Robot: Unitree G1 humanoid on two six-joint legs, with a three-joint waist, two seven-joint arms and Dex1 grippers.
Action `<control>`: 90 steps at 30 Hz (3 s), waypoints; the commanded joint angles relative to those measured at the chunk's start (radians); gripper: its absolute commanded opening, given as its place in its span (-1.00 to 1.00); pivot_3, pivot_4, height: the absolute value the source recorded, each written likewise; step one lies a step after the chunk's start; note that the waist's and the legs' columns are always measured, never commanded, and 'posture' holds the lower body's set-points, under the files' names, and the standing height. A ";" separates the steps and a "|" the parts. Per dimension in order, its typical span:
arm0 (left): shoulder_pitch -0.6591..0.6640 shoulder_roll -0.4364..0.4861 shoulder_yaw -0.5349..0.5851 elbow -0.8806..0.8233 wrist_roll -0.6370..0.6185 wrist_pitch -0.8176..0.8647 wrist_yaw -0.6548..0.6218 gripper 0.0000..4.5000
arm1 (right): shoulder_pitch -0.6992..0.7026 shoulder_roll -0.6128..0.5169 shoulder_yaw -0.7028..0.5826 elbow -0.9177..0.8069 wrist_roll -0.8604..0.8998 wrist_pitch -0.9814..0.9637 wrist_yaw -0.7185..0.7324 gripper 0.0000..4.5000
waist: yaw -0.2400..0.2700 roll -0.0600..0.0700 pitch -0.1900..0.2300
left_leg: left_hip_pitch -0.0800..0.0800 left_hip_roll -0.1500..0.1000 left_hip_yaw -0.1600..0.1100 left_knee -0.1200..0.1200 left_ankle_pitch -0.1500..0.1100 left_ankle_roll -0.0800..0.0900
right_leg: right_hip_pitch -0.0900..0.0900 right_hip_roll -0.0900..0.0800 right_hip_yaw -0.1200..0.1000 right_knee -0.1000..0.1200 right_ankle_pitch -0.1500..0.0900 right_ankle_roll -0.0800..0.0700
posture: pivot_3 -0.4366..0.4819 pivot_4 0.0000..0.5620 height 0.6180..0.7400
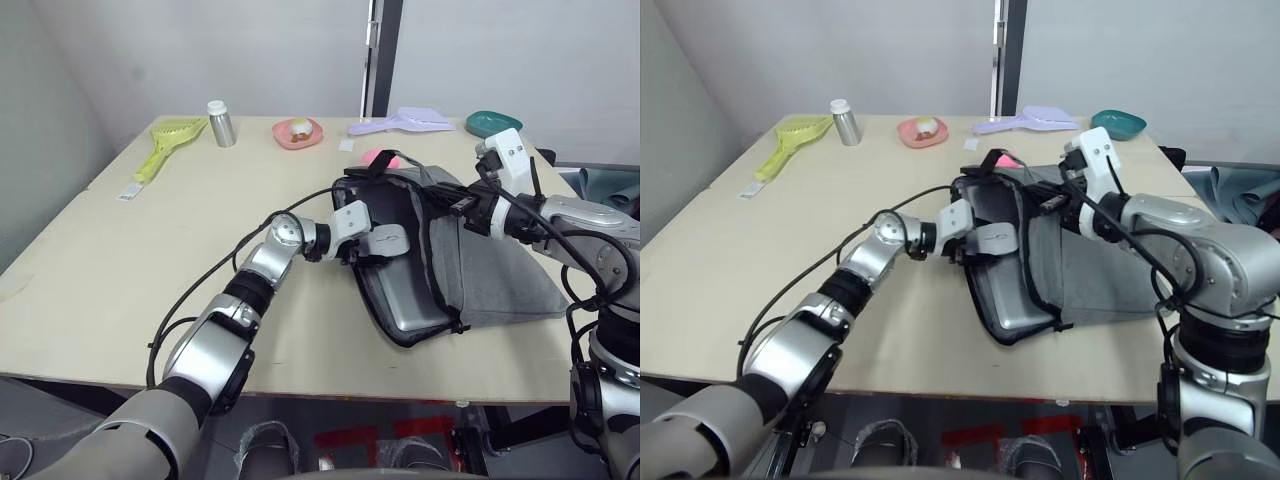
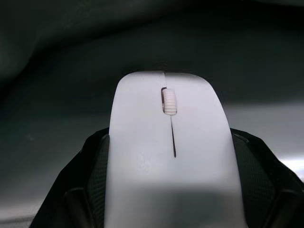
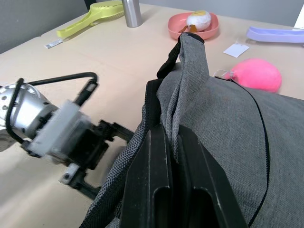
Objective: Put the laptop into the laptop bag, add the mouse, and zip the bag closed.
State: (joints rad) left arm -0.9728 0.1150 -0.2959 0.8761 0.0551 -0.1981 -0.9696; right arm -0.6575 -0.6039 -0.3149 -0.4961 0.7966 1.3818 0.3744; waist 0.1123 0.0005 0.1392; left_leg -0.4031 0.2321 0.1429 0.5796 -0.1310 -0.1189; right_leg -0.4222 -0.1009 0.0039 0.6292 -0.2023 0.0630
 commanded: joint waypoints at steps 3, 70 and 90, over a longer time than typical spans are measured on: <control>-0.086 -0.063 -0.006 0.150 0.065 -0.069 0.108 0.27 | -0.020 0.008 -0.020 -0.051 0.026 -0.041 -0.010 -0.98 | 0.001 0.000 0.000 | 0.000 0.000 0.000 0.000 0.000 0.000 | 0.000 0.000 0.000 0.000 0.000 0.000 | -0.05 -0.47 1.00; 0.015 0.671 0.323 -0.129 -0.364 0.511 -0.493 1.00 | 0.106 -0.231 0.499 -0.035 -0.106 -0.424 0.491 -0.07 | -0.001 0.002 0.002 | -0.002 0.002 0.000 -0.003 -0.004 -0.008 | -0.004 0.002 -0.001 0.000 -0.001 -0.001 | -0.05 -0.47 1.00; -0.310 0.247 0.447 0.459 -0.254 0.592 0.038 1.00 | 0.874 -0.185 -0.609 -0.370 0.426 -0.237 0.163 0.98 | 0.055 -0.002 0.003 | -0.002 -0.002 -0.004 0.001 -0.008 0.003 | 0.003 -0.003 -0.005 -0.004 -0.002 -0.003 | -0.05 -0.47 1.00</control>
State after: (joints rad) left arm -1.2470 0.3701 0.1207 1.3329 -0.1931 0.3888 -0.9607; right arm 0.1834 -0.8014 -0.8410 -0.8094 1.1720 1.1751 0.5745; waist 0.1674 -0.0011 0.1422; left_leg -0.4046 0.2304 0.1394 0.5804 -0.1386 -0.1154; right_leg -0.4188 -0.1036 -0.0008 0.6246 -0.2040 0.0601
